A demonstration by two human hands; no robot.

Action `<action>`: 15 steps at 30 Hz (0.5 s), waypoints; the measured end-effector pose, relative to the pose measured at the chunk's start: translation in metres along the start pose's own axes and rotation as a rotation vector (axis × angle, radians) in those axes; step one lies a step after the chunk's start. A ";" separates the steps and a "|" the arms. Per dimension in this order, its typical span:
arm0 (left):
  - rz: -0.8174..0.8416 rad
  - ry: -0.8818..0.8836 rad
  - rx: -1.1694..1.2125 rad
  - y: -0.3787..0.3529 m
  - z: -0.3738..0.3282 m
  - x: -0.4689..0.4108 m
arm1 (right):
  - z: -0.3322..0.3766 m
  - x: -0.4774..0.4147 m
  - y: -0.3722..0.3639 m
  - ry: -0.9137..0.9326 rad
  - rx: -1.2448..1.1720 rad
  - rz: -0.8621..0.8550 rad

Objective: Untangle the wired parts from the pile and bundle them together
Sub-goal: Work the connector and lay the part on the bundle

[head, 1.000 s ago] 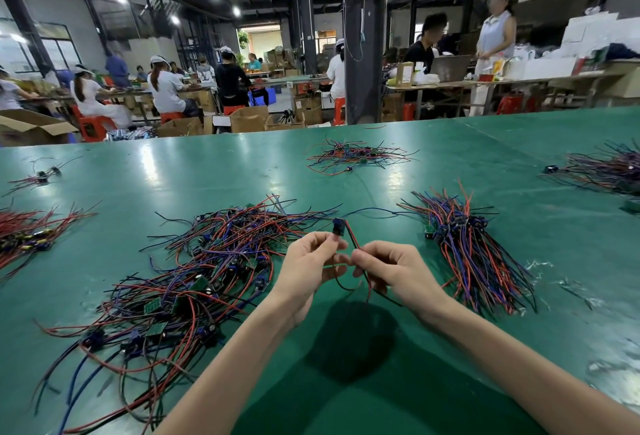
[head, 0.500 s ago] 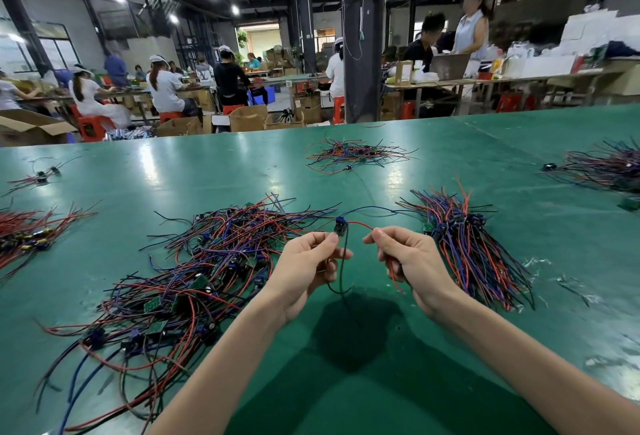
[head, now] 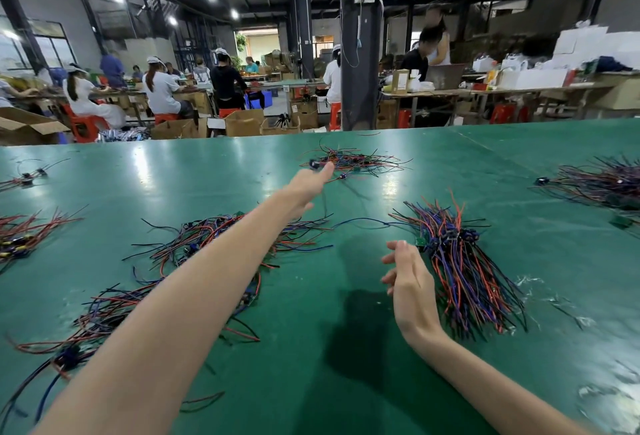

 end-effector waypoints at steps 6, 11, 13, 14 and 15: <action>-0.028 0.074 -0.364 0.020 -0.008 -0.030 | 0.010 0.005 -0.011 0.156 0.232 0.102; -0.121 0.047 -0.980 0.076 0.017 -0.002 | 0.006 0.004 -0.020 0.195 0.388 0.178; -0.097 0.133 -1.121 0.097 0.035 0.013 | 0.004 0.003 -0.021 0.182 0.420 0.194; -0.063 0.197 -1.171 0.106 0.046 0.020 | 0.004 0.003 -0.022 0.174 0.439 0.203; -0.018 0.268 -1.206 0.112 0.057 0.028 | 0.004 0.003 -0.023 0.167 0.456 0.212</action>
Point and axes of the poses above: each hand's wrist, its own x-axis away from the middle knuckle, its own y-axis out of the back of the hand, z = x × y, the point moved 6 cm from there along -x, towards the middle knuckle, and after that the axes turned 12 degrees about z, right-handed, at the moved point
